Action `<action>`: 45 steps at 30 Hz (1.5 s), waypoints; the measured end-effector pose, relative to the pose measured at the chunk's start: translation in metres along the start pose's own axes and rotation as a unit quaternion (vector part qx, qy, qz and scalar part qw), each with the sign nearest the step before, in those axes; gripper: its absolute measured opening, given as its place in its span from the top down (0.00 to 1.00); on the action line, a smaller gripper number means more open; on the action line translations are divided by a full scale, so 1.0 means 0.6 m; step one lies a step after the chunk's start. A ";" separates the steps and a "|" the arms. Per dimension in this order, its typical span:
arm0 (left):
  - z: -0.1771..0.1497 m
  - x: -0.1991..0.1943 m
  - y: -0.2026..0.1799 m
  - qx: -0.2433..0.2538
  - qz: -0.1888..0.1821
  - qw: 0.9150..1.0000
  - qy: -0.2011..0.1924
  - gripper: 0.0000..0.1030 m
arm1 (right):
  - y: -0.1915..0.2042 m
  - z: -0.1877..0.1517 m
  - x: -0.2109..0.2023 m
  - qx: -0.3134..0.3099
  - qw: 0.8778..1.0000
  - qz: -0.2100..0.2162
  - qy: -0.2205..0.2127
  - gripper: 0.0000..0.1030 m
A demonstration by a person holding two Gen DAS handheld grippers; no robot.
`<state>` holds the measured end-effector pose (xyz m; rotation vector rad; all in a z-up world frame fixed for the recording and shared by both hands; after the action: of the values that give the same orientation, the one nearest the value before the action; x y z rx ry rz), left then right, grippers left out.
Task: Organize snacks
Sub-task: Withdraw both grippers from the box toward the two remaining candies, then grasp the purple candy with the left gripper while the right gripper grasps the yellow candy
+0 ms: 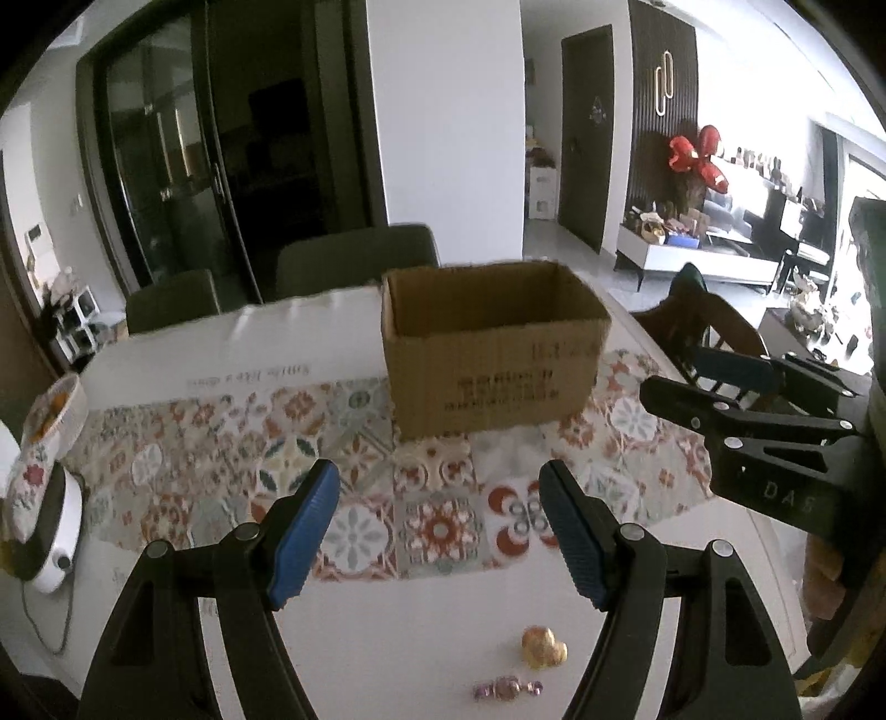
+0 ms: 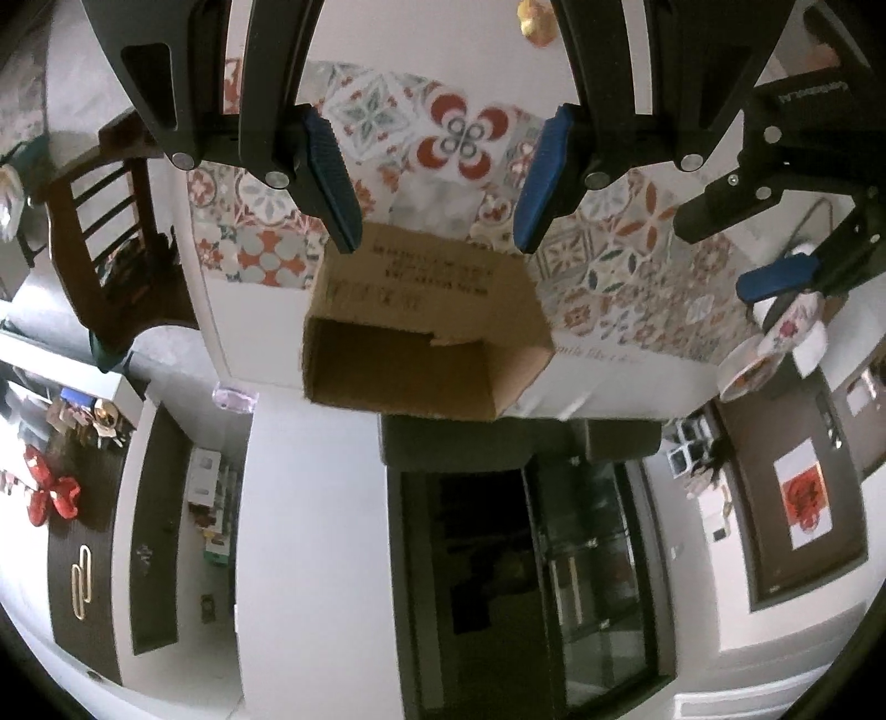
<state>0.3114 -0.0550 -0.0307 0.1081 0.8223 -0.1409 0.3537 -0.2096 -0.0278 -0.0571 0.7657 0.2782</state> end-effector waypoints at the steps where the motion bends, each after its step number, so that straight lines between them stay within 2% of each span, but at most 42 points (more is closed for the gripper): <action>1: -0.012 0.000 0.000 -0.003 -0.006 1.000 0.006 0.28 | 0.005 -0.007 0.000 -0.003 1.000 0.002 0.003 0.44; 12: -0.100 0.005 0.001 -0.002 -0.008 0.999 0.053 0.28 | 0.048 -0.087 0.015 -0.028 0.998 0.033 0.055 0.44; 22: -0.181 0.040 -0.014 -0.001 -0.038 0.993 0.112 0.29 | 0.068 -0.156 0.043 -0.049 0.992 0.052 0.107 0.44; 38: -0.259 0.112 -0.025 -0.011 -0.075 0.978 0.195 0.30 | 0.088 -0.230 0.107 -0.062 0.977 0.083 0.188 0.44; 45: -0.273 0.136 -0.029 -0.025 -0.097 0.972 0.213 0.31 | 0.093 -0.259 0.141 -0.059 0.967 0.096 0.229 0.44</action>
<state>0.2452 -0.0544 -0.2019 0.0090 1.2651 -0.2866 0.2915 -0.1601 -0.1955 -0.1641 1.2164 0.5063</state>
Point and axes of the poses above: each gripper's, at about its wrist camera, not at the fingertips, and x roughly the way its jaws point, y to its left, z to its top, the point moved 3 cm from there along x, roughly the way its jaws point, and after that the axes turned 4 degrees about y, right-handed, at the moved point
